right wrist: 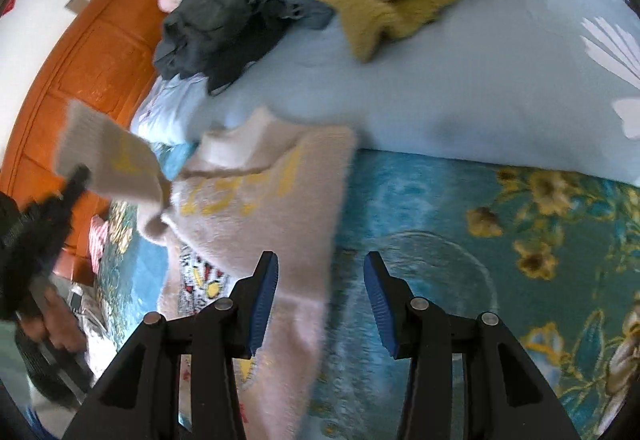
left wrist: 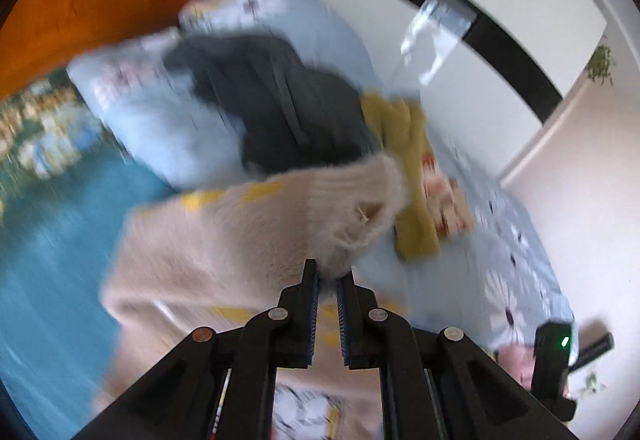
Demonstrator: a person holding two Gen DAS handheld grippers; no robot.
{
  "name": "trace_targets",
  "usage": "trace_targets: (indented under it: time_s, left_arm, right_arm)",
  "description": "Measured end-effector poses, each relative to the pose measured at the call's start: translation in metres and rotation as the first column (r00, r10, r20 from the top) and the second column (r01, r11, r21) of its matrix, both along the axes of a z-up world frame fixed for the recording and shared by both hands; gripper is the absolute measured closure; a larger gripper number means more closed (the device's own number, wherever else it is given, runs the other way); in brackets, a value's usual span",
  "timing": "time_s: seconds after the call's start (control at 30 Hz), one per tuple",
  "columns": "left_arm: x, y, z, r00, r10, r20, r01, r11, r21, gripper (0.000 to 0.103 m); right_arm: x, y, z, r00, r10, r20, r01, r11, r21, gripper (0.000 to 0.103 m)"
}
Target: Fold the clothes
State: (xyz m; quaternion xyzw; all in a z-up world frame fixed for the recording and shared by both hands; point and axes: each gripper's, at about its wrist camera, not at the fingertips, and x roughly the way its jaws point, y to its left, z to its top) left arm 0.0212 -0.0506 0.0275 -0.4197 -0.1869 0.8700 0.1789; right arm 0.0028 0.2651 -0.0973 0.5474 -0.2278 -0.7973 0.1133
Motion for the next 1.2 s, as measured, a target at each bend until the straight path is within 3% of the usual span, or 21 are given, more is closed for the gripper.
trace_targets:
  time_s: [0.13,0.23,0.47,0.5,0.53,0.57,0.63,0.7,0.77,0.87,0.97,1.07,1.2]
  left_arm:
    - [0.007,0.043,-0.046,0.99,-0.03,0.14,0.028,0.999,0.014,0.093]
    - [0.009,0.066,-0.074,0.972,-0.054,0.227,0.06,0.998,-0.019,0.093]
    - [0.014,0.079,-0.095,0.947,-0.079,0.31,0.093,0.995,-0.032,0.088]
    - [0.015,0.08,-0.098,0.936,-0.091,0.339,0.1,0.995,-0.011,0.076]
    - [0.016,0.081,-0.101,0.924,-0.104,0.367,0.107,0.994,0.013,0.054]
    - [0.018,0.083,-0.105,0.912,-0.12,0.393,0.112,0.993,0.044,0.043]
    - [0.021,0.08,-0.11,0.9,-0.127,0.417,0.107,0.992,0.071,0.042]
    - [0.026,0.073,-0.109,0.906,-0.116,0.407,0.097,0.993,0.067,0.042]
    - [0.035,0.058,-0.099,0.912,-0.135,0.388,0.099,0.989,0.109,0.042]
    - [0.046,0.023,-0.078,0.944,-0.065,0.324,0.035,0.994,0.099,0.042]
    - [0.057,-0.024,-0.061,0.955,0.057,0.291,-0.086,0.993,0.086,0.042]
    - [0.078,-0.072,-0.055,0.942,0.182,0.283,-0.214,0.973,0.089,0.041]
    - [0.108,-0.123,-0.062,0.901,0.307,0.307,-0.356,0.927,0.116,0.039]
  right_arm:
    - [0.01,0.024,-0.004,0.998,-0.056,0.019,0.056,0.998,-0.015,0.057]
    - [0.016,0.038,-0.004,0.996,-0.087,0.023,0.087,0.996,-0.019,0.057]
    - [0.016,0.047,-0.012,0.993,-0.112,0.047,0.113,0.993,-0.025,0.057]
    - [0.014,0.044,-0.012,0.993,-0.107,0.048,0.108,0.994,-0.03,0.057]
    - [0.012,0.039,-0.012,0.994,-0.097,0.047,0.099,0.994,-0.036,0.057]
    - [0.011,0.034,-0.011,0.995,-0.088,0.044,0.09,0.995,-0.04,0.057]
    - [0.006,0.024,-0.007,0.997,-0.065,0.028,0.066,0.997,-0.049,0.057]
    - [0.001,0.012,-0.002,0.999,-0.04,0.005,0.04,0.997,-0.059,0.057]
    - [-0.005,0.001,0.001,1.0,-0.013,-0.014,0.012,0.998,-0.069,0.057]
    - [-0.015,-0.021,-0.001,0.999,0.047,-0.026,-0.049,0.995,-0.086,0.057]
    - [-0.027,-0.045,-0.012,0.996,0.088,-0.011,-0.088,0.99,-0.114,0.057]
    - [-0.035,-0.05,-0.026,0.999,0.041,0.031,-0.036,0.988,-0.15,0.057]
    - [-0.045,-0.053,-0.045,0.995,-0.037,0.09,0.054,0.978,-0.201,0.057]
